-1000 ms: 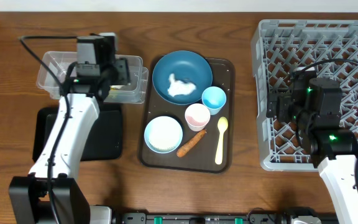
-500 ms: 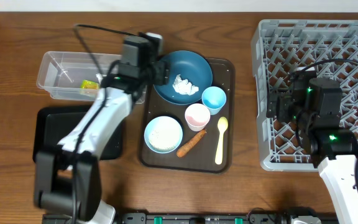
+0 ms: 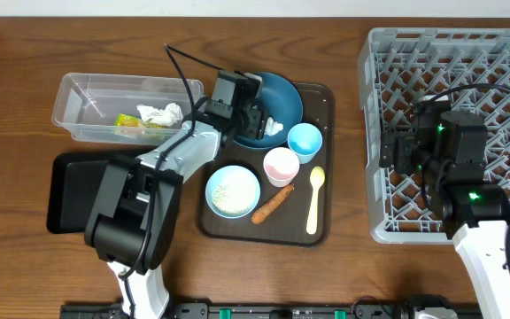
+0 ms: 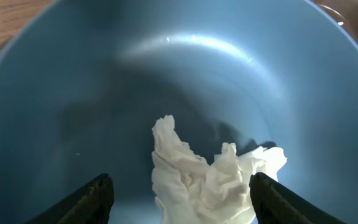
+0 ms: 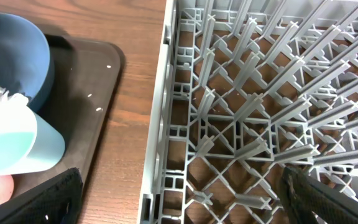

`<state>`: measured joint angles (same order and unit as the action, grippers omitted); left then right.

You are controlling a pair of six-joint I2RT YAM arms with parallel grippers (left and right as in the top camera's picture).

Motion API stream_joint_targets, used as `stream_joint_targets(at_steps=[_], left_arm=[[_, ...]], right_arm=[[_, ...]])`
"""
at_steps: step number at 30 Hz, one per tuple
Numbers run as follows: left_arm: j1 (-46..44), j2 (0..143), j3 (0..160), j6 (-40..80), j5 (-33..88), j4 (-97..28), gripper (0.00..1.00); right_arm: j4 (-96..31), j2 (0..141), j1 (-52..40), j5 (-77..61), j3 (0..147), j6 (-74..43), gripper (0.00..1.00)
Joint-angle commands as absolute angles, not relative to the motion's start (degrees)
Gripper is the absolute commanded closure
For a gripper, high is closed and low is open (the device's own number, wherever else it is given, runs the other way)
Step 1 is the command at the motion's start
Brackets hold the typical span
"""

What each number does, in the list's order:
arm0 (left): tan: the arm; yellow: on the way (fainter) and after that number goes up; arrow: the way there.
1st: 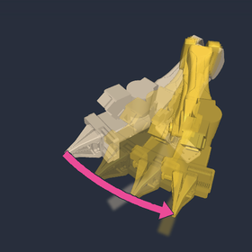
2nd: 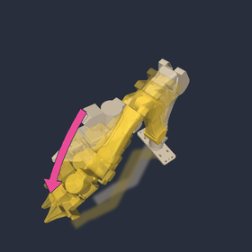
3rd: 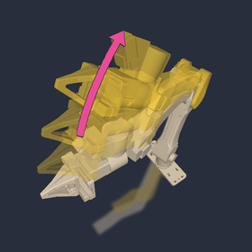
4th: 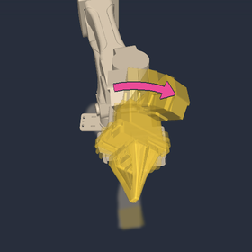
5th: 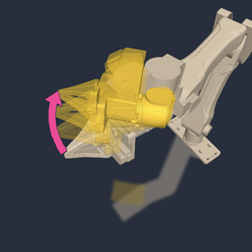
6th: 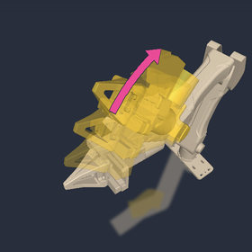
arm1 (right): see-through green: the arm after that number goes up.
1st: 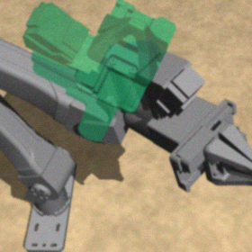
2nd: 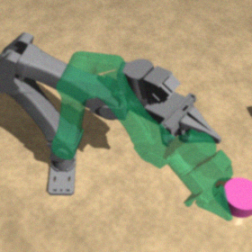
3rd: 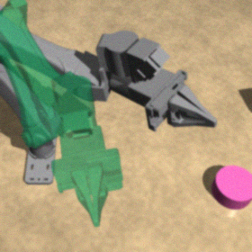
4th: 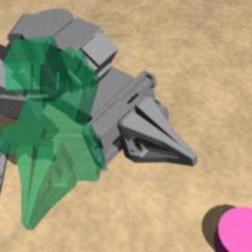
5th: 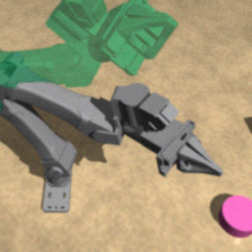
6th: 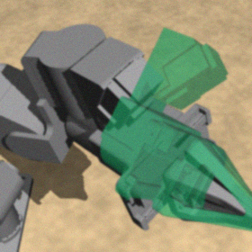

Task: Sort waste into correct bins and load items into the dishwasher rack
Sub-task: 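Grasp the remaining tissue on the blue plate with the left gripper, then release the last tissue into the clear bin with the left gripper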

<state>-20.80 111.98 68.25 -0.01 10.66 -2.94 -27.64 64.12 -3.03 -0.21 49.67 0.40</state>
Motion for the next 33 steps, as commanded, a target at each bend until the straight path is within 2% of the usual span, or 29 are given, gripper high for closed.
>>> stream_joint_targets(at_steps=[1, 6, 8, 10, 12, 15, 24, 33], left_arm=[[-21.0, 113.3, 68.7, 0.1, 11.6, -3.0, 0.3], [-21.4, 115.4, 68.7, 0.1, 11.6, -4.5, 0.34], [-21.5, 115.6, 68.7, 0.1, 11.6, -4.6, 0.43], [-21.6, 115.5, 68.7, 0.1, 11.6, -4.3, 0.59], [-21.6, 115.1, 68.8, 0.1, 11.6, -3.8, 0.71], [-21.6, 113.9, 69.1, 0.0, 11.5, -3.7, 0.8], [-19.8, 104.2, 69.9, 0.0, 10.0, -4.5, 0.81], [-10.1, 94.5, 69.9, 0.0, -0.9, -14.2, 0.78]], right_arm=[[-27.7, 64.0, -3.4, 0.0, 50.7, -0.4, 0.01], [-27.7, 64.0, -3.4, -0.1, 50.7, -0.4, 0.01], [-27.7, 64.0, -3.4, 0.0, 50.7, -0.4, 0.01], [-27.7, 64.0, -3.4, 0.0, 50.7, -0.4, 0.01], [-27.7, 64.0, -3.4, 0.0, 50.7, -0.4, 0.01], [-27.7, 64.0, -3.4, 0.0, 50.7, -0.4, 0.01], [-27.7, 64.0, -3.4, 0.0, 50.7, -0.4, 0.01], [-28.1, 64.0, -3.4, 0.0, 50.7, -0.4, 0.01]])
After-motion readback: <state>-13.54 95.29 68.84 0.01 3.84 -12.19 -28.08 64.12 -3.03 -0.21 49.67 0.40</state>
